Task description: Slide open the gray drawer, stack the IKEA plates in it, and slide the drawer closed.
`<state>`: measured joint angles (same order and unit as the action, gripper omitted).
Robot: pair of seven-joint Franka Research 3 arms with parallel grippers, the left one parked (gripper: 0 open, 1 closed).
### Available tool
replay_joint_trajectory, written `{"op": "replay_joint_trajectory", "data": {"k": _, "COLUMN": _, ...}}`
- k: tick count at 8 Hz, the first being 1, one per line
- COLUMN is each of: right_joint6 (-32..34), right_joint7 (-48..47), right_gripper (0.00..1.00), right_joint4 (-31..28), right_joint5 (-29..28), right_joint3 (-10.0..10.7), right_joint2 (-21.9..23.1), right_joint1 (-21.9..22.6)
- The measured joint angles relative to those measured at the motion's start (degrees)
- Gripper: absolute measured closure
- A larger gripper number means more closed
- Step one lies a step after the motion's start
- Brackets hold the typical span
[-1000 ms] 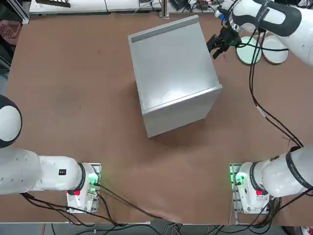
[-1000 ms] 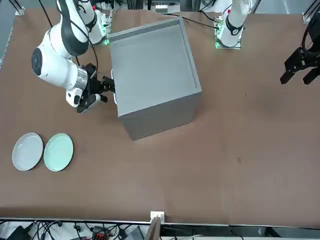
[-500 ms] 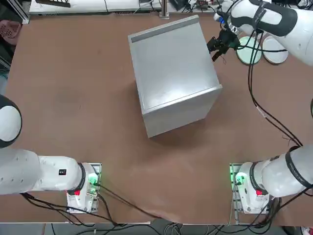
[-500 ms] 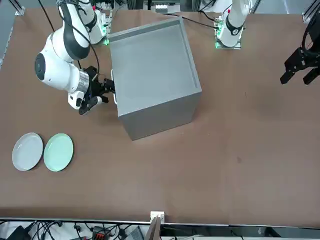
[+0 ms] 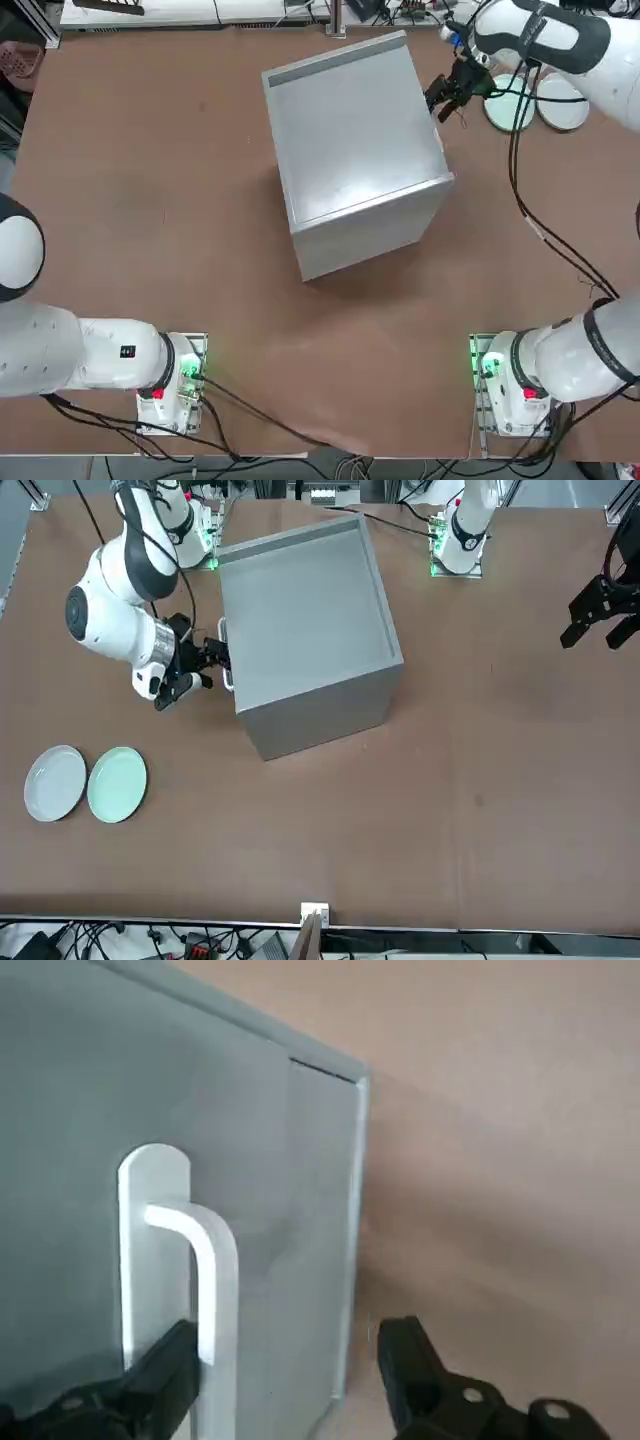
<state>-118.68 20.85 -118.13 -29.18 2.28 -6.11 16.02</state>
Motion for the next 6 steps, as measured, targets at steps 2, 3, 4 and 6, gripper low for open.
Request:
{"op": "replay_joint_trajectory", "data": {"k": 2, "right_joint6": 1.77, "right_joint7": 5.72, "right_gripper": 0.00, "right_joint4": 0.15, "right_joint5": 1.05, "right_joint3": 0.68, "right_joint2": -0.15, "right_joint1": -5.70}}
{"op": "replay_joint_trajectory", "data": {"k": 3, "right_joint6": 2.50, "right_joint7": 7.95, "right_gripper": 0.00, "right_joint4": 0.36, "right_joint5": 1.81, "right_joint3": 0.88, "right_joint2": -0.17, "right_joint1": -8.46}}
{"op": "replay_joint_trajectory", "data": {"k": 4, "right_joint6": 3.14, "right_joint7": 9.74, "right_gripper": 0.00, "right_joint4": 0.67, "right_joint5": 2.22, "right_joint3": 0.90, "right_joint2": -0.32, "right_joint1": -10.58}}
{"op": "replay_joint_trajectory", "data": {"k": 6, "right_joint6": 4.85, "right_joint7": 11.63, "right_gripper": 0.00, "right_joint4": 1.91, "right_joint5": 2.98, "right_joint3": 0.88, "right_joint2": -1.08, "right_joint1": -13.01}}
